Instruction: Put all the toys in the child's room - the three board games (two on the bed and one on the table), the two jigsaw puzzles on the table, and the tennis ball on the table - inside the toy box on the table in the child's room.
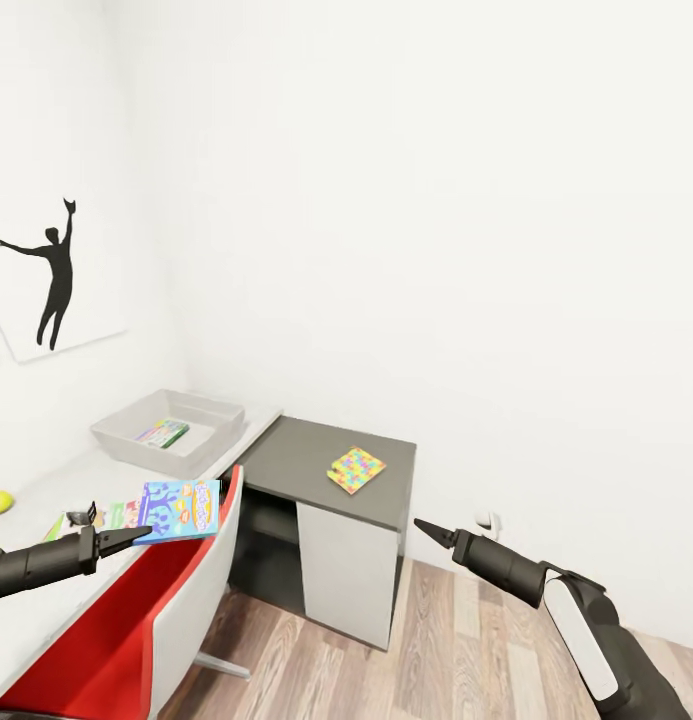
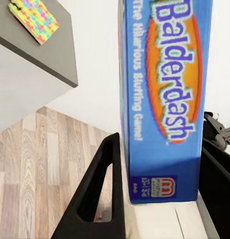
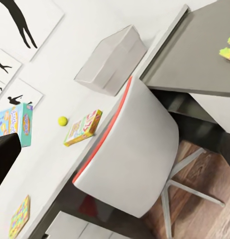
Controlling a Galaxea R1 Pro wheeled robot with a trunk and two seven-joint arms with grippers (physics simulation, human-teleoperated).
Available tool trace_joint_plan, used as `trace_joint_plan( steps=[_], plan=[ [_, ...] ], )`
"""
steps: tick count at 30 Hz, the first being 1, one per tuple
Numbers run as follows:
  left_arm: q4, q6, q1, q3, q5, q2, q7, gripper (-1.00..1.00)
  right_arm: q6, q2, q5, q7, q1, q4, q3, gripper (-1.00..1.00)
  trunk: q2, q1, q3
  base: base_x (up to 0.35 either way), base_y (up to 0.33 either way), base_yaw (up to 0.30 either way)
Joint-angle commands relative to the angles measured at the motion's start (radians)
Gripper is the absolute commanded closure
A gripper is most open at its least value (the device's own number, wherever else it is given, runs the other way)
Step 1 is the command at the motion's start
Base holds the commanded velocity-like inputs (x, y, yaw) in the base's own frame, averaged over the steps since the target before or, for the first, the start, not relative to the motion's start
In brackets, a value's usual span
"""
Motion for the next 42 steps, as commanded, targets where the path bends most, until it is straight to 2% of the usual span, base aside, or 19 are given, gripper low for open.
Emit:
trace_joint_plan(
  steps=[1,14,22,26,32,34,37,39,42],
  plan=[
    [0.000,0.010,-0.001,0.001,-0.004,0.000,-0.006,1.00,0.007,0.000,-0.005,0.001,0.000,0.000,-0.001,-1.00,-0.001,0.001,0.000,0.288,0.000,0.241],
    [0.000,0.007,-0.001,0.001,-0.004,-0.002,-0.006,1.00,0.013,-0.003,-0.006,0.004,0.000,-0.008,-0.001,-1.00,-0.001,0.001,0.000,0.318,0.000,0.276],
    [0.000,0.007,-0.001,0.000,-0.004,-0.002,-0.006,1.00,0.088,-0.001,-0.007,0.007,0.002,-0.113,0.002,-1.00,-0.001,0.001,0.000,0.269,-0.048,0.282],
    [0.000,0.006,-0.001,0.000,-0.004,-0.002,-0.006,1.00,0.120,0.002,-0.008,0.008,0.020,-0.187,0.002,-1.00,-0.001,0.001,0.000,0.084,-0.022,0.282],
    [0.000,0.007,-0.001,0.000,-0.004,-0.002,-0.006,1.00,0.207,0.015,-0.011,0.011,0.028,-0.280,-0.003,-1.00,-0.001,0.001,0.000,0.015,-0.004,0.282],
    [-0.001,0.007,-0.001,0.001,-0.004,-0.002,-0.006,1.00,0.215,0.016,-0.020,0.012,0.029,-0.300,-0.003,-1.00,-0.001,0.001,0.000,0.003,-0.001,0.282],
    [-0.001,0.007,-0.001,0.001,-0.004,-0.002,-0.006,1.00,0.214,0.019,-0.055,0.014,0.029,-0.318,-0.002,-1.00,-0.001,0.001,0.000,0.001,0.000,0.282],
    [-0.001,0.007,-0.001,0.000,-0.004,-0.002,-0.006,1.00,0.200,0.024,-0.079,0.015,0.030,-0.323,0.002,-1.00,-0.001,0.001,0.000,0.000,0.000,0.281],
    [-0.001,0.007,-0.001,0.000,-0.004,-0.002,-0.006,1.00,0.167,0.036,-0.090,0.014,0.031,-0.325,0.009,-1.00,-0.001,0.001,0.000,0.000,0.000,0.200]
  ],
)
